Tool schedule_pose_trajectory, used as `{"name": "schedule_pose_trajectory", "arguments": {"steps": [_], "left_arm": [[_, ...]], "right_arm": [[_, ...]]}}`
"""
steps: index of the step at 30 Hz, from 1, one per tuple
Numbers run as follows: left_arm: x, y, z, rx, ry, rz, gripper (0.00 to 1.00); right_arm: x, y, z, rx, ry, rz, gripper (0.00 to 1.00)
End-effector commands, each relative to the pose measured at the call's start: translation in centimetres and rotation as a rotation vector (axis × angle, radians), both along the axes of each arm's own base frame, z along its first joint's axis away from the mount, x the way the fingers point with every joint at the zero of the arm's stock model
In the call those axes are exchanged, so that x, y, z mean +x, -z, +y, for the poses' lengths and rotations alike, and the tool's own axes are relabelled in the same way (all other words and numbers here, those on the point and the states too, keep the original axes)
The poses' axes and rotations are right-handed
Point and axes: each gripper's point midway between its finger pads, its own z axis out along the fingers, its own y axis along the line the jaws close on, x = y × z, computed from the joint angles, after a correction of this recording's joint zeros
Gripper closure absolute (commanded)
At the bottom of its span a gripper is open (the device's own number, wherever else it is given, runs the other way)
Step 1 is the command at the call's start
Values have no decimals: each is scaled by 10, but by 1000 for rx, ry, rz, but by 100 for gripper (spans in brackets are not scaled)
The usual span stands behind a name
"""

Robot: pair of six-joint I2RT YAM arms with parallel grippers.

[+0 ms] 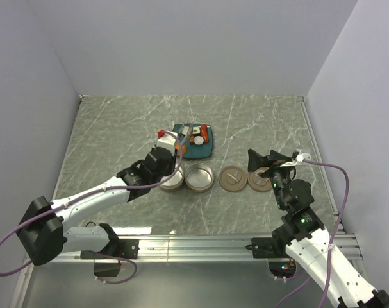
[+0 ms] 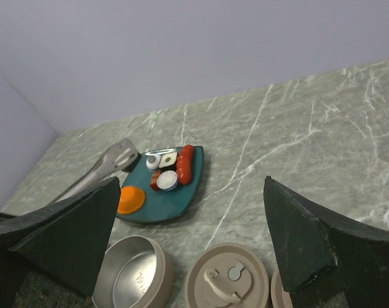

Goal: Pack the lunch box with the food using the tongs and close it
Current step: Place the food into the lunch box

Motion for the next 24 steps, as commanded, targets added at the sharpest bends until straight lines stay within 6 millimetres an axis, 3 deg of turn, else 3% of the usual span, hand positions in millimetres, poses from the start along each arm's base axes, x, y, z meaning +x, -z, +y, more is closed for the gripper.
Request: {"name": "schedule_pose_trajectory", "arguments": {"steps": [1, 5, 12, 20, 24], "left_arm": [[-13, -20, -10, -53, 28, -55, 80], [-42, -24, -23, -107, 92, -50, 80], [-80, -28, -26, -146, 99, -34, 79], [-123, -10, -33, -137, 103, 30, 80], [-134, -9, -31, -140, 90, 29, 80]], "right_arm": [[3, -10, 0, 3, 4, -23, 1], [6, -10, 3, -3, 0, -17, 1], [9, -9, 7, -10, -16, -4, 1], [8, -12, 9, -11, -25, -4, 1], [9, -10, 9, -13, -28, 3, 1]]}}
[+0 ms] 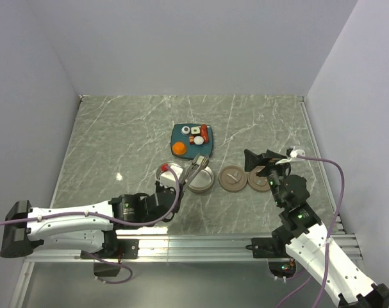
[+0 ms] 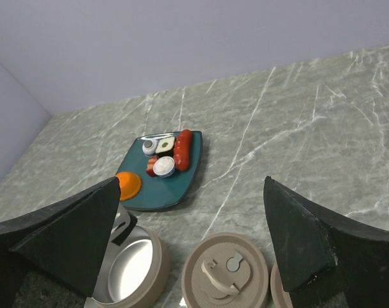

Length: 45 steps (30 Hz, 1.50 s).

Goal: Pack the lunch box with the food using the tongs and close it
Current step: Place the food into the lunch box

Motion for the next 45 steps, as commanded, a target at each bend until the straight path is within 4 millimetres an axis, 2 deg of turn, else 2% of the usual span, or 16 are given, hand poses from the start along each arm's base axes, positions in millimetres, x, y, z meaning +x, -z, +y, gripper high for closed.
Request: {"name": "schedule_pose_trajectory", "arguments": {"steps": [1, 11, 26, 31, 36, 39, 42, 44, 45], "left_arm": [[0, -11, 8, -60, -91, -19, 80], [-8, -4, 7, -38, -88, 1, 78], [-13, -5, 4, -41, -80, 5, 53], [-12, -5, 4, -38, -85, 4, 50], [-7, -11, 8, -38, -116, -28, 52], [1, -25, 10, -56, -142, -78, 53], [12, -37, 13, -78, -166, -121, 55], [27, -49, 17, -112, -185, -149, 55], [29, -46, 15, -115, -163, -140, 55]], "right_arm": [[1, -24, 1, 20, -7, -51, 1], [4, -20, 1, 12, 1, -36, 1], [6, -18, 2, 5, 2, -24, 1], [6, -18, 3, 3, 1, -24, 1], [7, -19, 3, 3, 1, -27, 1], [8, -19, 3, 2, 4, -29, 1], [11, -16, 6, -1, -2, -24, 1], [13, -15, 7, -5, -3, -18, 1], [14, -16, 8, -6, -5, -20, 1]]}}
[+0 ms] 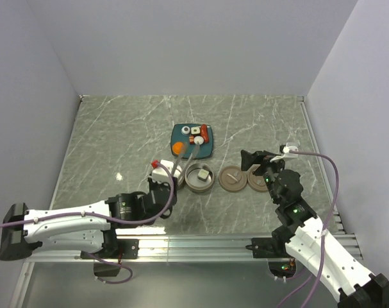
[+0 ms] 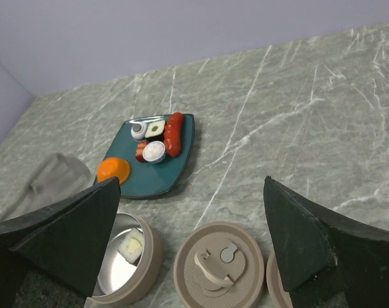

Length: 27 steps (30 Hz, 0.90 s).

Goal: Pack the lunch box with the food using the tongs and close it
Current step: Place the food into the lunch box, then pick up the food using the clamp

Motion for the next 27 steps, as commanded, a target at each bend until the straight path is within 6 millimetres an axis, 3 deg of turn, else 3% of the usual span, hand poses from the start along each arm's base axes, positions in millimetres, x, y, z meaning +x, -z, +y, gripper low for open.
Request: {"name": "schedule_pose_trajectory", "arguments": {"steps": [1, 6, 13, 18, 27], "left_arm": [[31, -41, 4, -98, -36, -95, 55], [71, -47, 11, -105, -62, -129, 56], [123, -20, 15, -22, -100, -90, 58], [142, -12, 15, -40, -71, -84, 58], [158, 11, 7, -6, -31, -25, 57]], "right_arm": [[6, -32, 3, 22, -2, -76, 1], [8, -31, 3, 20, 2, -78, 1], [9, -32, 0, 13, 16, -81, 1], [8, -31, -2, 13, 23, -84, 1], [10, -28, -4, 6, 37, -73, 1]]}}
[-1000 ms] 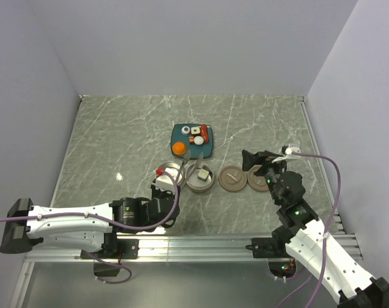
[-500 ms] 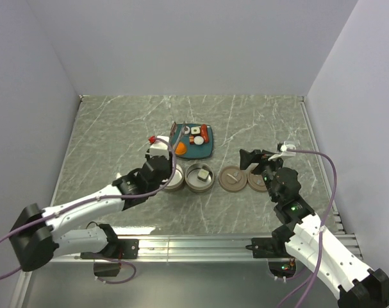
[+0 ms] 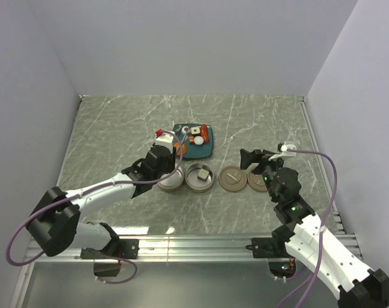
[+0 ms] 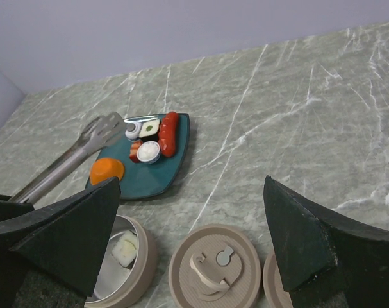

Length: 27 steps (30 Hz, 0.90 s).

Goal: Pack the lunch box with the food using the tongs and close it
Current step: Pick up the food using the clamp

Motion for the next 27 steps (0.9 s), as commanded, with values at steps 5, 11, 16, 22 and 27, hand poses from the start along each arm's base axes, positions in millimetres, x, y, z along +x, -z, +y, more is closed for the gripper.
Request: {"name": "schedule_pose_trajectory", "arguments": {"steps": [5, 11, 16, 22, 27], "left_arm": [[20, -17, -14, -44, 24, -39, 56], [27, -13, -13, -42, 23, -32, 56], [34, -5, -13, -25, 15, -15, 56], [43, -1, -12, -11, 3, -9, 57], [49, 2, -14, -1, 8, -1, 57]], "right_arm": [[4, -28, -4, 20, 26, -70, 1], [4, -28, -4, 20, 28, -71, 1], [4, -28, -5, 20, 29, -71, 1], [3, -29, -6, 22, 31, -77, 1], [2, -30, -7, 22, 34, -79, 1]]}}
